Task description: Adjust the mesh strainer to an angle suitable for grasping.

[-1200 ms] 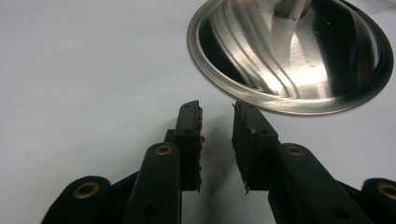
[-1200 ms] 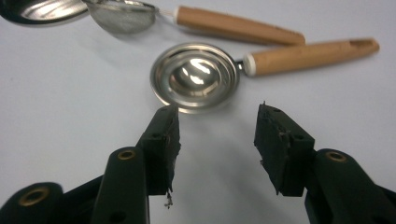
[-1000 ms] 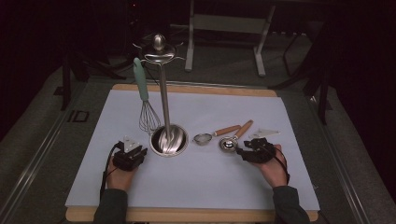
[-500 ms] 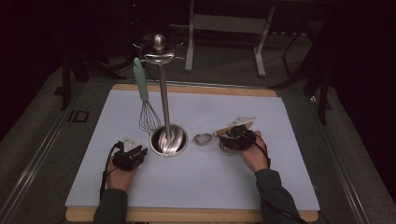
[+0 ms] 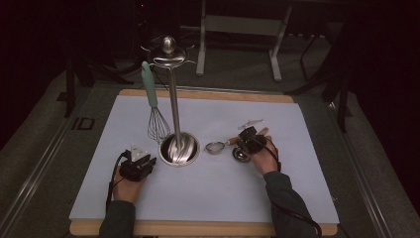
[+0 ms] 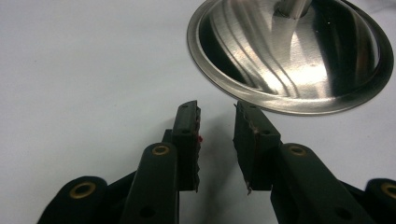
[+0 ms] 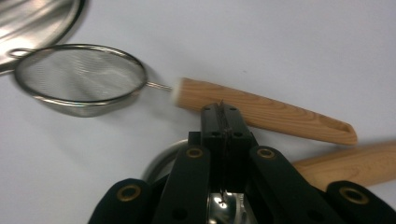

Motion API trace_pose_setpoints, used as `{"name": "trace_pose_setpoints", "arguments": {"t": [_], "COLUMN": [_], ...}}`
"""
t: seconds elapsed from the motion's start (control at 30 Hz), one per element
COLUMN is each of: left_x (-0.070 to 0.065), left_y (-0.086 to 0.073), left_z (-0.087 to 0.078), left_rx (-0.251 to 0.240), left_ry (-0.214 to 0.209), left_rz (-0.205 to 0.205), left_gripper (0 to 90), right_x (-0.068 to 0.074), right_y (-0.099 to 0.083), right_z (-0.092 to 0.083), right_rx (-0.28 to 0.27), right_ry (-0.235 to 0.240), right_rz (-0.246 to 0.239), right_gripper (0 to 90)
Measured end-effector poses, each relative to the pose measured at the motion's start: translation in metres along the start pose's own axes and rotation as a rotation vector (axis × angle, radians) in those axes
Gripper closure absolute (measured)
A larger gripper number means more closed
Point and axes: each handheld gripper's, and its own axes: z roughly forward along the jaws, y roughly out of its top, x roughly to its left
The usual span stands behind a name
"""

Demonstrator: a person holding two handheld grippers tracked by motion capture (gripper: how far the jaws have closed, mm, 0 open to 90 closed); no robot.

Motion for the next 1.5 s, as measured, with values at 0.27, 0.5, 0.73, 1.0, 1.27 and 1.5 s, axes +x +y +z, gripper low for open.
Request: {"name": "trace_pose_setpoints", "arguments": {"t": [0.27, 0.5, 0.73, 1.0, 1.27, 1.5], "left_x": [-0.001, 0.000, -0.001, -0.001, -0.001, -0.001], "left_y": [0.000, 0.000, 0.000, 0.000, 0.000, 0.000], "left_z": [0.000, 0.000, 0.000, 0.000, 0.000, 0.000], "left_rx": [0.004, 0.004, 0.003, 0.003, 0.002, 0.005], "left_ry": [0.002, 0.001, 0.001, 0.004, 0.003, 0.005], "left_rz": [0.003, 0.003, 0.004, 0.010, 0.012, 0.016], "left_gripper": [70.1, 70.0, 70.0, 69.9, 69.8, 69.6], "right_x": [-0.011, -0.016, -0.018, -0.018, -0.018, -0.017], "right_y": [-0.004, 0.001, 0.003, -0.001, 0.005, 0.001], "right_z": [0.008, 0.013, 0.014, 0.014, 0.015, 0.015], "right_rx": [0.007, 0.019, 0.032, 0.031, 0.036, 0.040], "right_ry": [-0.007, -0.007, -0.015, -0.010, -0.025, -0.028], "right_rz": [0.041, 0.076, 0.100, 0.139, 0.136, 0.158], "right_gripper": [89.9, 90.0, 89.8, 89.1, 88.7, 88.2]}}
